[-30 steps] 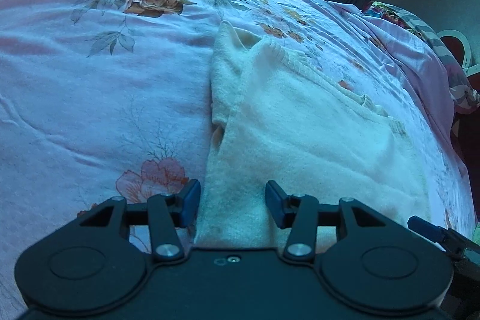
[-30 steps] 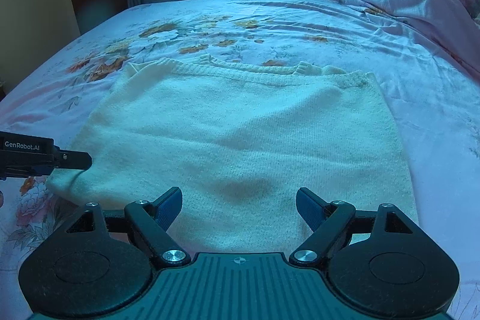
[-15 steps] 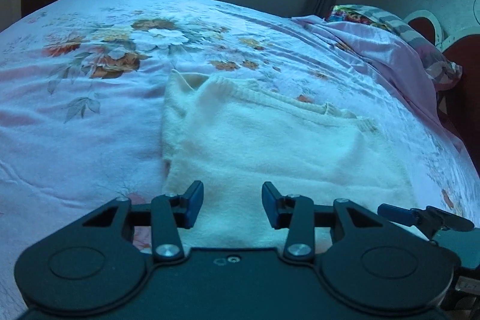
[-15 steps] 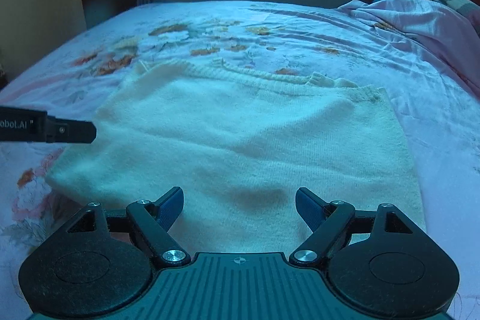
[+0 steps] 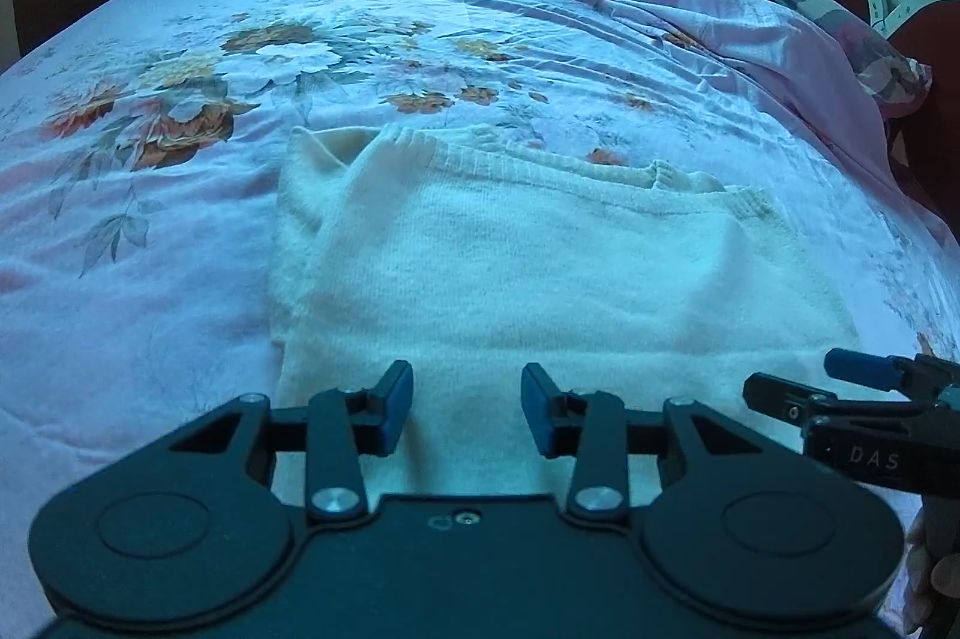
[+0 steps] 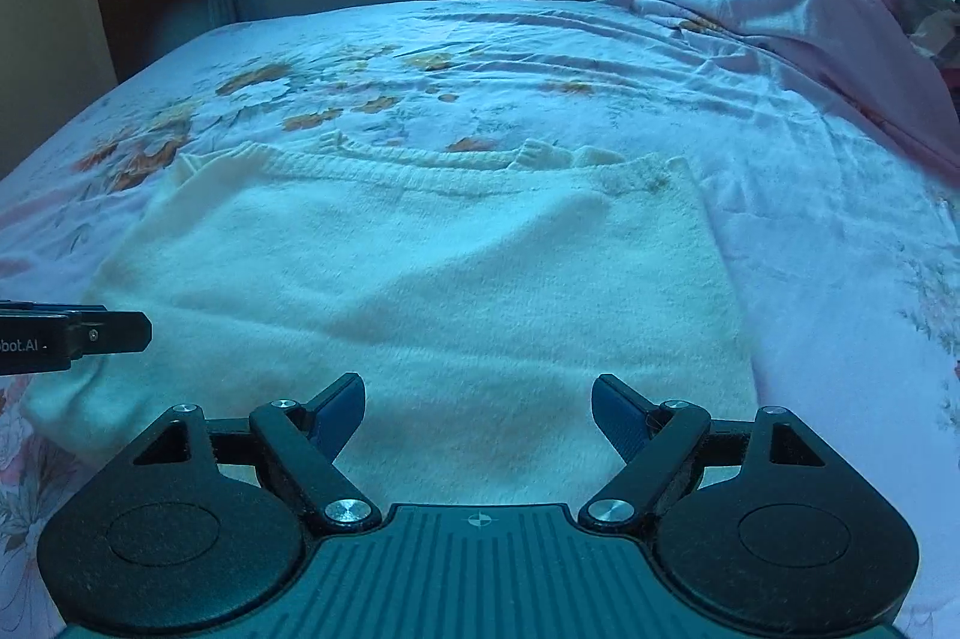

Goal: Fold small clothes

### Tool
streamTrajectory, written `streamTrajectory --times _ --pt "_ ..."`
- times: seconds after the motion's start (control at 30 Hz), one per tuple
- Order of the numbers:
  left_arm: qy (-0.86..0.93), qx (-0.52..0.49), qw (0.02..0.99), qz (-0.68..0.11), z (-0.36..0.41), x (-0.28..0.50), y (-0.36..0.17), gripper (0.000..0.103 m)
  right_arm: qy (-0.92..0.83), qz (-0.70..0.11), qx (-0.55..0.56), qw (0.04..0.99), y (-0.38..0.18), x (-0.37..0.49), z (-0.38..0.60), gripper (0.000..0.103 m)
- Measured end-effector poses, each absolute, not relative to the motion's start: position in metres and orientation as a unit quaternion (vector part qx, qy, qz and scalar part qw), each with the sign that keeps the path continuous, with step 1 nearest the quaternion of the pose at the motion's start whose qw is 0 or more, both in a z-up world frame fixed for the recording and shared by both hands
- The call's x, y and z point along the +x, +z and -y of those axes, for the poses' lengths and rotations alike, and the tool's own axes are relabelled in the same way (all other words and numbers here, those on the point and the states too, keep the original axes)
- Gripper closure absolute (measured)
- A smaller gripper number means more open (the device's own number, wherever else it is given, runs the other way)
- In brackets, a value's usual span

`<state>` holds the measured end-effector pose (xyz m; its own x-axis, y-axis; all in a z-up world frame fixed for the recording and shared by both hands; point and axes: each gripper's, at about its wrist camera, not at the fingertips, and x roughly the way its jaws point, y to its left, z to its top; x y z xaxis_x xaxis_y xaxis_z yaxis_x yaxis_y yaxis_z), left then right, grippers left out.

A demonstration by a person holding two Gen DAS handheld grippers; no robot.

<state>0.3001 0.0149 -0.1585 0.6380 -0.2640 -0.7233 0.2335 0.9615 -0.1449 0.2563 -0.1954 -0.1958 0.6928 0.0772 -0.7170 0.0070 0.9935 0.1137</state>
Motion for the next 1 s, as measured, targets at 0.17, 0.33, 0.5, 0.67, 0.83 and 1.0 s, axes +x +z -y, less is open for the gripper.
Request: streamTrajectory --times 0.17,0.33,0.5,0.67,0.83,1.0 --pt "-0.113 -0.019 0.904 -0.412 -0.011 0.35 -0.171 0.065 -0.01 -0.392 0.049 0.919 -0.202 0.299 0.227 0.021" --pt "-0.095 -0.037 0.904 -0.415 -0.018 0.368 -0.182 0.066 -0.033 -0.425 0.041 0.904 -0.226 0.328 0.253 0.021" --pt "-0.099 -0.025 0.913 -0.394 -0.025 0.343 -0.164 0.061 0.001 -0.4 0.075 0.913 -0.206 0.313 0.24 0.021" --pt "-0.081 -0.037 0.908 -0.408 -0.051 0.327 -0.159 0.045 0.053 -0.389 0.081 0.916 -0.192 0.294 0.202 0.021" --pt "-0.076 -0.078 0.895 -0.433 -0.077 0.323 -0.17 0.037 0.073 -0.397 0.068 0.912 -0.193 0.28 0.173 0.021" --pt "-0.104 -0.139 0.879 -0.444 -0.094 0.322 -0.183 0.041 0.082 -0.403 0.065 0.909 -0.194 0.272 0.161 0.021"
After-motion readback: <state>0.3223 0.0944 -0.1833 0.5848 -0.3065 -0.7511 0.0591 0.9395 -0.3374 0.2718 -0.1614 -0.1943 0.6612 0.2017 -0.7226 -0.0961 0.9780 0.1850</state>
